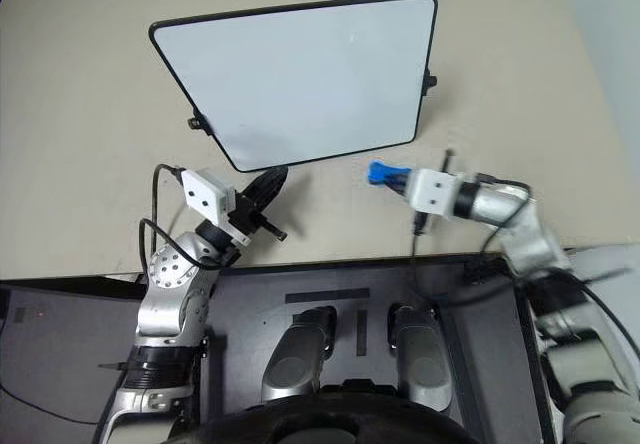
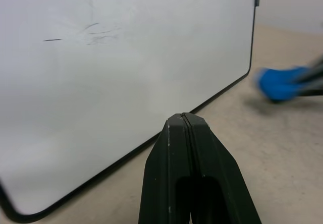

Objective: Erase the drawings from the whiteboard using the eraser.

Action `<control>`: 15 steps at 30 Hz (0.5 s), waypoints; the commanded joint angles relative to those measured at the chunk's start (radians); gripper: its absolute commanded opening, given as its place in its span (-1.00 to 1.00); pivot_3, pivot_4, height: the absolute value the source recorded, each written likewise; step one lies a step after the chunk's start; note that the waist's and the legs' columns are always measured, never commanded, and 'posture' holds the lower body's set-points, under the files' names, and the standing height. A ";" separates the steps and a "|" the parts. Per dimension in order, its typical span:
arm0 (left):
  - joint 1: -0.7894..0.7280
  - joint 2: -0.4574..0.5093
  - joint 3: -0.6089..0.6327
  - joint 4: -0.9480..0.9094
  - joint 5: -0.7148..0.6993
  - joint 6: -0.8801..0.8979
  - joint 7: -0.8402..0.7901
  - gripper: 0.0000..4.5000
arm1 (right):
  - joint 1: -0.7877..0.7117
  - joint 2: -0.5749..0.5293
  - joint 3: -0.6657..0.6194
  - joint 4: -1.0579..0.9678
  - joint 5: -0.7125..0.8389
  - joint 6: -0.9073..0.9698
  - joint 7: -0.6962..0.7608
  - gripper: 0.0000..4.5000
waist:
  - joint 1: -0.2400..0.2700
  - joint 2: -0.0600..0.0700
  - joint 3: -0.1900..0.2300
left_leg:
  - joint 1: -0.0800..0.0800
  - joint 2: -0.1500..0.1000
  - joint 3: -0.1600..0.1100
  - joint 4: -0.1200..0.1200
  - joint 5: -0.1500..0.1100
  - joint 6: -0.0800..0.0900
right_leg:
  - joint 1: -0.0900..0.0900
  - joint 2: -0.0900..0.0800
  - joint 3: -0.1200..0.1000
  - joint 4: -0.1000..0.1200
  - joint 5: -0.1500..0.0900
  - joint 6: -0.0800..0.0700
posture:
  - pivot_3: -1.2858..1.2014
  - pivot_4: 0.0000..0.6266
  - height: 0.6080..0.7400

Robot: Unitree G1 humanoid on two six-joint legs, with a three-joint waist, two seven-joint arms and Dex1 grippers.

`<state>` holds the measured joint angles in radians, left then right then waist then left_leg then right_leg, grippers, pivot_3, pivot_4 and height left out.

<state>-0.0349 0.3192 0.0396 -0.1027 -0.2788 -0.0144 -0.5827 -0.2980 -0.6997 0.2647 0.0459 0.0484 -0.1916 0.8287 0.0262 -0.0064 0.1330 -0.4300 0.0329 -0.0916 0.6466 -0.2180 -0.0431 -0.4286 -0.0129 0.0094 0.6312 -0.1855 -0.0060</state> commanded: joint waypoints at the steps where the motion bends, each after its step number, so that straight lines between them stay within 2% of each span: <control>1: -0.014 0.011 0.001 -0.028 -0.014 0.002 -0.017 -1.00 | 0.078 -0.054 -0.078 -0.147 0.044 0.115 0.020 -0.98 | -0.002 0.000 0.000 | 0.002 0.000 0.000 0.000 0.000 0.000 | 0.002 0.000 0.000 -0.001 0.000 0.000 | 0.03 -0.52 1.00; 3: -0.022 0.015 -0.004 -0.022 -0.016 0.007 -0.026 -1.00 | 0.110 -0.061 -0.086 -0.182 0.041 0.157 0.020 -0.98 | -0.010 -0.001 0.000 | 0.004 0.000 0.000 0.000 0.000 0.000 | 0.003 0.001 0.002 -0.001 -0.001 0.001 | 0.03 -0.52 1.00; 6: -0.038 0.018 -0.005 -0.012 -0.015 0.010 -0.037 -1.00 | 0.125 -0.050 -0.079 -0.197 0.016 0.189 0.011 -0.66 | -0.014 -0.001 0.001 | 0.009 0.000 0.000 0.000 0.001 0.000 | 0.008 0.004 0.005 -0.001 0.000 0.003 | 0.03 -0.52 1.00; 7: -0.045 0.019 -0.002 -0.009 -0.016 0.012 -0.038 -1.00 | 0.128 -0.043 -0.081 -0.203 0.018 0.201 0.008 -0.53 | -0.014 -0.001 0.001 | 0.011 0.000 0.000 0.000 0.003 0.002 | 0.009 0.005 0.007 -0.001 0.000 0.006 | 0.03 -0.52 1.00; 8: -0.049 0.022 0.001 -0.006 -0.017 0.013 -0.041 -1.00 | 0.130 -0.037 -0.084 -0.211 0.020 0.210 0.006 -0.37 | -0.014 -0.001 0.001 | 0.011 0.000 0.000 0.000 0.004 0.003 | 0.010 0.006 0.010 -0.002 -0.004 0.015 | 0.03 -0.52 1.00; 13: -0.053 0.041 0.022 0.000 -0.026 0.012 -0.054 -1.00 | 0.139 -0.022 -0.128 -0.280 0.029 0.234 -0.020 0.38 | -0.013 -0.001 0.001 | 0.011 -0.001 0.000 0.000 0.007 0.005 | 0.011 0.008 0.017 -0.001 -0.003 0.018 | 0.03 -0.52 1.00; 15: -0.059 0.048 0.028 0.010 -0.028 0.010 -0.059 -1.00 | 0.141 -0.021 -0.152 -0.312 0.046 0.242 -0.021 0.38 | -0.013 -0.001 0.001 | 0.011 -0.001 0.000 0.000 0.006 0.005 | 0.011 0.008 0.017 -0.002 -0.003 0.019 | 0.03 -0.52 1.00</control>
<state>-0.0821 0.3589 0.0511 -0.0787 -0.2935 0.0032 -0.6347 -0.1553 -0.7177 0.1630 -0.2126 0.0668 0.0484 0.8219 0.0136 -0.0072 0.1336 -0.4189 0.0318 -0.0912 0.6469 -0.2119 -0.0377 -0.4178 -0.0046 0.0264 0.6294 -0.1882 0.0125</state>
